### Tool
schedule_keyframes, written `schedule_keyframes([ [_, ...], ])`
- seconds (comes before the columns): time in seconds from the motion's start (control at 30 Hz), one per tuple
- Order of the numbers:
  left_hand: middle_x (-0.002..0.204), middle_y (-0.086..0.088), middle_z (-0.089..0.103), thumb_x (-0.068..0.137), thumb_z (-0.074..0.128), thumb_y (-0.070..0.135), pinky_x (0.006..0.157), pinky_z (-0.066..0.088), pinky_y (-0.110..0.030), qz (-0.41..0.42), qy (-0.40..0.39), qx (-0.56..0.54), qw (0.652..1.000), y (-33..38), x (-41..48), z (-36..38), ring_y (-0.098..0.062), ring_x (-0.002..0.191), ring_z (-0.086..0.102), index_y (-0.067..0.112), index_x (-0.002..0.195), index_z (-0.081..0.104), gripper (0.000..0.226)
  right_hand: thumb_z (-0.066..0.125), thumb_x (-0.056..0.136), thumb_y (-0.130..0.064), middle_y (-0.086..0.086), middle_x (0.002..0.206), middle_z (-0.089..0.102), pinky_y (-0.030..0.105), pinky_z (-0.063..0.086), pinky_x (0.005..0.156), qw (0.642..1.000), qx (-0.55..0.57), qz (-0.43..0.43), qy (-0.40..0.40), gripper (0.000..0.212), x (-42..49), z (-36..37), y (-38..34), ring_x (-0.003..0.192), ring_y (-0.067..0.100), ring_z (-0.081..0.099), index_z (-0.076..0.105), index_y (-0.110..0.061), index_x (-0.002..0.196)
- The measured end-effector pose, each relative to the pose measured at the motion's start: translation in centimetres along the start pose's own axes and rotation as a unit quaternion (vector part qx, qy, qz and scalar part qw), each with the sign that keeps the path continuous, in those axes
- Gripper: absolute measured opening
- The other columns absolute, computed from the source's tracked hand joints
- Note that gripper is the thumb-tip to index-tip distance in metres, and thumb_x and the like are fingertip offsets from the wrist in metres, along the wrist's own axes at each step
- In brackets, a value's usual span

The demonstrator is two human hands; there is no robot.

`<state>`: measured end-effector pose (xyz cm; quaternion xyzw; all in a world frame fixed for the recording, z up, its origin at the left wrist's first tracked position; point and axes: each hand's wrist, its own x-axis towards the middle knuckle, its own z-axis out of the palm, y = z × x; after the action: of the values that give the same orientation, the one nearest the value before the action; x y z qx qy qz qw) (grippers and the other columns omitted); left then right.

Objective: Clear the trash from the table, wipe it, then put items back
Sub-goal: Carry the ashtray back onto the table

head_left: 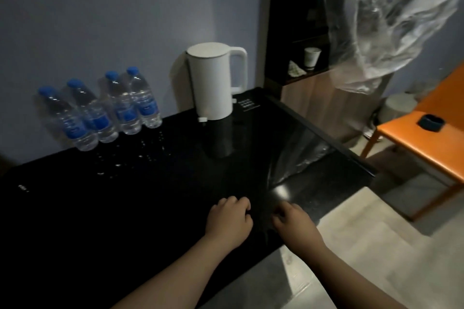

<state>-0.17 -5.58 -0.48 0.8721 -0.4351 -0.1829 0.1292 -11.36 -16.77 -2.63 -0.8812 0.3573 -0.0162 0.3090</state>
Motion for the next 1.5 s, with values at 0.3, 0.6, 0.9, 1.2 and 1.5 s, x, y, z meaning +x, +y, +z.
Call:
schedule_keyframes([
  [0.3,0.12,0.002,0.054,0.096,0.042,0.028,0.093,0.04,-0.031,0.04,0.022,0.003,0.999,8.4,11.3,1.9,-0.019,0.112,0.048,0.024,0.121,0.051,0.028,0.049,0.092,-0.026,0.005,0.106,0.054,0.03,0.043,0.081,0.999,0.002,0.028,0.047,0.021,7.2,-6.9,7.3,0.101,0.021,0.055,0.057,-0.013,0.107],
  [0.6,0.118,-0.002,0.055,0.094,0.042,0.025,0.091,0.039,-0.033,0.077,0.013,0.037,0.996,16.9,22.6,1.9,-0.023,0.111,0.048,0.021,0.116,0.052,0.025,0.047,0.093,-0.027,0.002,0.111,0.055,0.027,0.045,0.082,0.994,0.006,0.077,0.074,0.022,14.6,-14.1,14.8,0.102,0.017,0.055,0.058,-0.019,0.11],
  [0.9,0.118,-0.004,0.055,0.093,0.043,0.026,0.092,0.039,-0.034,0.088,0.005,0.053,0.995,26.5,31.7,4.6,-0.025,0.112,0.048,0.02,0.114,0.053,0.024,0.048,0.095,-0.029,0.0,0.11,0.057,0.02,0.043,0.076,0.994,0.018,0.082,0.071,0.021,20.5,-20.8,24.6,0.09,0.011,0.051,0.057,-0.021,0.111],
  [1.2,0.12,-0.003,0.056,0.095,0.04,0.027,0.091,0.045,-0.036,0.055,-0.012,0.036,0.998,41.0,42.0,10.2,-0.024,0.111,0.051,0.02,0.118,0.054,0.028,0.048,0.095,-0.03,-0.001,0.116,0.055,0.02,0.046,0.085,0.995,0.008,0.091,0.045,0.026,26.6,-31.2,39.2,0.098,0.009,0.055,0.053,-0.021,0.119],
  [1.5,0.12,-0.003,0.055,0.095,0.039,0.025,0.09,0.042,-0.035,0.049,-0.048,0.042,0.997,50.0,50.9,13.8,-0.022,0.112,0.05,0.021,0.121,0.053,0.03,0.049,0.094,-0.03,-0.002,0.101,0.054,0.026,0.051,0.079,0.993,0.008,0.114,0.002,0.019,32.6,-37.2,50.0,0.089,0.01,0.055,0.055,-0.02,0.109],
])
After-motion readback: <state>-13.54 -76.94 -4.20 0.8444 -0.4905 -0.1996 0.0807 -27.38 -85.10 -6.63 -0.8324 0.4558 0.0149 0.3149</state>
